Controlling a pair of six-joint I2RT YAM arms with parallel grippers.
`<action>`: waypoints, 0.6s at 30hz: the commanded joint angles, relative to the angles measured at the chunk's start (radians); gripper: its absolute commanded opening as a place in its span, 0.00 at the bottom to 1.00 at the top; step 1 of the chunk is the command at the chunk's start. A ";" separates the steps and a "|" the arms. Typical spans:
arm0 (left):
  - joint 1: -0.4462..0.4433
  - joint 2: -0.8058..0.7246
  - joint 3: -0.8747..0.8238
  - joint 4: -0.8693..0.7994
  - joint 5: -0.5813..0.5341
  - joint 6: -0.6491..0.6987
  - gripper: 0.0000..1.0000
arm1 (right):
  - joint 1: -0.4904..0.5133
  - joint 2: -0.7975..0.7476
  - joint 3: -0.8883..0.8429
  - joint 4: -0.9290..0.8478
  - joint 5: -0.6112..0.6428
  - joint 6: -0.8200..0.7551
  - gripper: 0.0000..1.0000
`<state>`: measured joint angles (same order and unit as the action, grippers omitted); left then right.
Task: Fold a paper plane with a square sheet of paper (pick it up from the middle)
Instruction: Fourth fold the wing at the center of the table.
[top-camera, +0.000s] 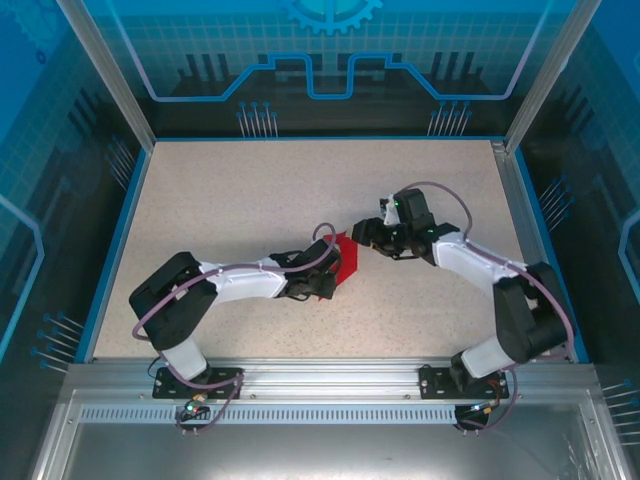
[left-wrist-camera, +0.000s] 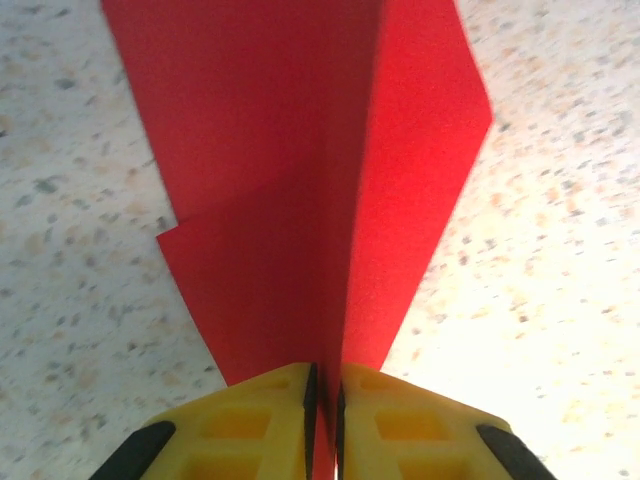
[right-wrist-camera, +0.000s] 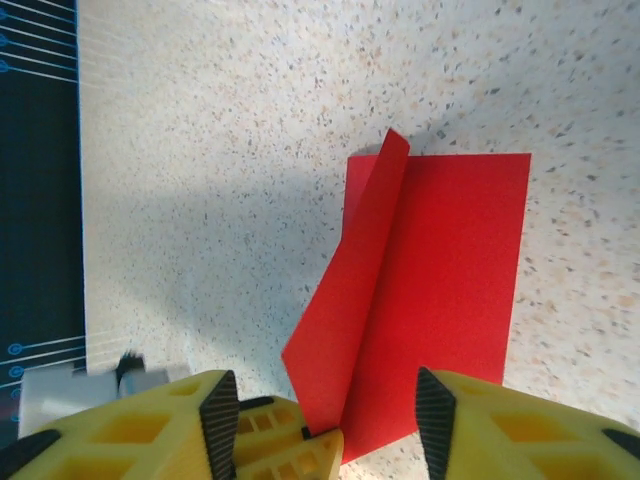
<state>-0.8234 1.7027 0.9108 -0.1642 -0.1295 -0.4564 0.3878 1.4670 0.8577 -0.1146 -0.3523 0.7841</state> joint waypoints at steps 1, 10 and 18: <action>0.050 -0.023 -0.037 0.099 0.154 0.030 0.16 | -0.009 -0.073 -0.077 0.001 0.051 -0.043 0.55; 0.184 -0.042 -0.151 0.263 0.408 -0.018 0.15 | 0.062 -0.133 -0.152 0.050 0.112 -0.097 0.45; 0.229 -0.037 -0.190 0.362 0.544 -0.047 0.15 | 0.125 -0.057 -0.156 0.136 0.037 -0.103 0.32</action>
<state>-0.6041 1.6878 0.7345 0.1276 0.3099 -0.4805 0.4862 1.3781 0.6971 -0.0116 -0.2848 0.6983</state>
